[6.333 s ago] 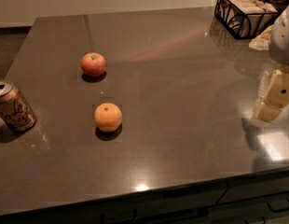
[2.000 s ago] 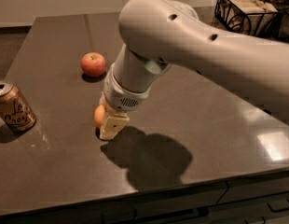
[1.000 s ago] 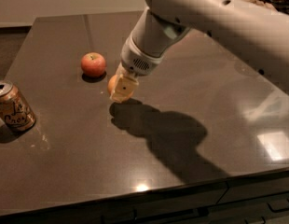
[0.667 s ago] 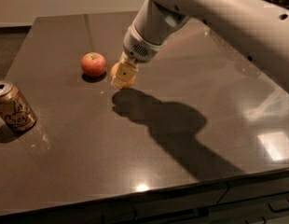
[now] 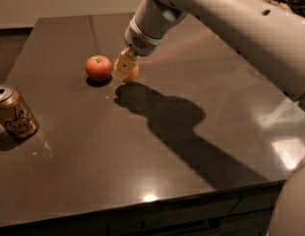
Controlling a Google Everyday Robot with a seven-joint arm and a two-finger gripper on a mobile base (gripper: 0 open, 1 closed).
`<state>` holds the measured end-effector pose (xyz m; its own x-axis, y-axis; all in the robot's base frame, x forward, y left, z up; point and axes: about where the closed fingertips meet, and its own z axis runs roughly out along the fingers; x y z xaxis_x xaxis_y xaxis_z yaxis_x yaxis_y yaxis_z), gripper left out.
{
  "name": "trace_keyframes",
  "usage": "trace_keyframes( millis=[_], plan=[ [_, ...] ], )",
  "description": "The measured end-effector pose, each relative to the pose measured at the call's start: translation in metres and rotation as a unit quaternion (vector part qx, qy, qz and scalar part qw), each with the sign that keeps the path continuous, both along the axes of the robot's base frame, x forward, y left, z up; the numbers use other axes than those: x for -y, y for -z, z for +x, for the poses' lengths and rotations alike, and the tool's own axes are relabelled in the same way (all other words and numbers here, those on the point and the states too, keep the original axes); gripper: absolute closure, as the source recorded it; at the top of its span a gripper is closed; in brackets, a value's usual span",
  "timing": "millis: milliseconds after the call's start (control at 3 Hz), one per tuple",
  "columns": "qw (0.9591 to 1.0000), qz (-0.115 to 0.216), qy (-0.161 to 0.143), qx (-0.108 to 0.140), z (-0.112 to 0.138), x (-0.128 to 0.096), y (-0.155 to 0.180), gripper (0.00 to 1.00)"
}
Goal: Move orange near apple
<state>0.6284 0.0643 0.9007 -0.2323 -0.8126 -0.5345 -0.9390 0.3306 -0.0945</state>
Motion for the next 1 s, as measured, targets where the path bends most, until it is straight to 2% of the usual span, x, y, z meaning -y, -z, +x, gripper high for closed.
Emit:
trace_keyframes(
  millis=[333, 667, 1000],
  plan=[
    [0.9999, 0.002, 0.016, -0.001, 0.009, -0.011, 0.005, 1.00],
    [0.9998, -0.001, 0.020, -0.003, 0.010, -0.021, 0.011, 1.00],
    [0.9998, -0.008, 0.018, -0.003, 0.006, -0.030, 0.019, 0.82]
  ],
)
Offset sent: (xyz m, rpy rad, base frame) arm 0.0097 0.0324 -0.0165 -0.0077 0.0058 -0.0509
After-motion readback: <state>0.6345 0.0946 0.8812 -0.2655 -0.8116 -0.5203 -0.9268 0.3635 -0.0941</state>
